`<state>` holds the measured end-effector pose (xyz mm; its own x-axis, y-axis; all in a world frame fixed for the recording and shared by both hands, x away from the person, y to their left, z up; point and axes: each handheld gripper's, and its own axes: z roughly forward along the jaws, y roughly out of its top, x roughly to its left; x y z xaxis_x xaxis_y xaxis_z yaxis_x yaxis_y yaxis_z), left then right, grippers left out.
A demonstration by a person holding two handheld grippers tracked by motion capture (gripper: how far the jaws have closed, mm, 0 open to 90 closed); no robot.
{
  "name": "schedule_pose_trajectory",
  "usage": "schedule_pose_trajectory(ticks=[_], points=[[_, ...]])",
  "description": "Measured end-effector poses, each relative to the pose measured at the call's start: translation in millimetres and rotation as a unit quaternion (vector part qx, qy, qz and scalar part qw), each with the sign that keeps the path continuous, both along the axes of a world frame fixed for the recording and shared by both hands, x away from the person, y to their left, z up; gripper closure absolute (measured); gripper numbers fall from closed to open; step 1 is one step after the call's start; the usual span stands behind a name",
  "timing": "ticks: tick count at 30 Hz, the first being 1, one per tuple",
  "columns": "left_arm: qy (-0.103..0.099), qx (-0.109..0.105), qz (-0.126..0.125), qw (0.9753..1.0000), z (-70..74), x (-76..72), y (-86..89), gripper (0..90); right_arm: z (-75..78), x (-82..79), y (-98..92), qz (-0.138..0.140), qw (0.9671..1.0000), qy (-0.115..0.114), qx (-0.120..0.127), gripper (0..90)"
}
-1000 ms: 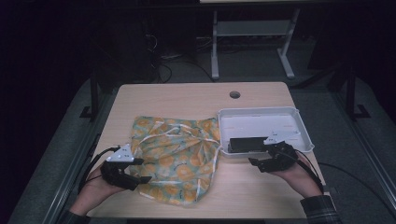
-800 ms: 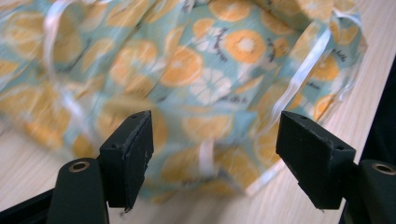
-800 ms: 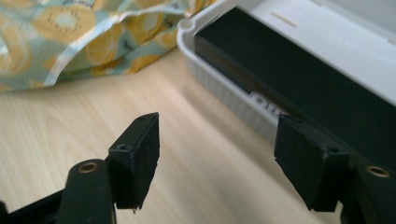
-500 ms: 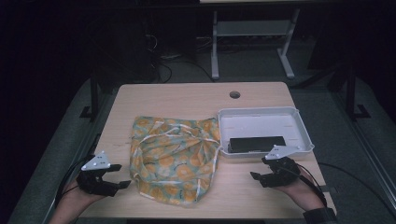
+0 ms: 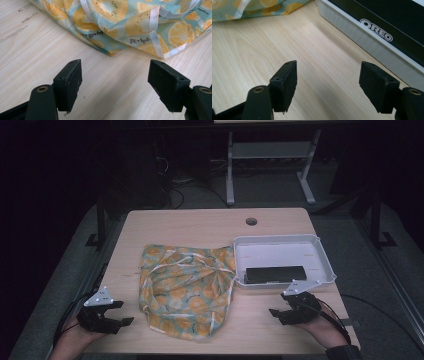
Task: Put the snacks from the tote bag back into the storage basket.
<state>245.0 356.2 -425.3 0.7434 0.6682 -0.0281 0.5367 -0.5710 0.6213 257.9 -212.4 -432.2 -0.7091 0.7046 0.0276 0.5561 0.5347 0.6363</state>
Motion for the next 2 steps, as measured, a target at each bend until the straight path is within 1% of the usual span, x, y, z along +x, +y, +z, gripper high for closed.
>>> schedule_pose_trajectory(ticks=[2], points=[[0.0,-0.001,-0.001,1.0,-0.7,0.5,-0.6,27.0,-0.2,-0.2,0.3,0.001,1.0,0.0,0.001,30.0]])
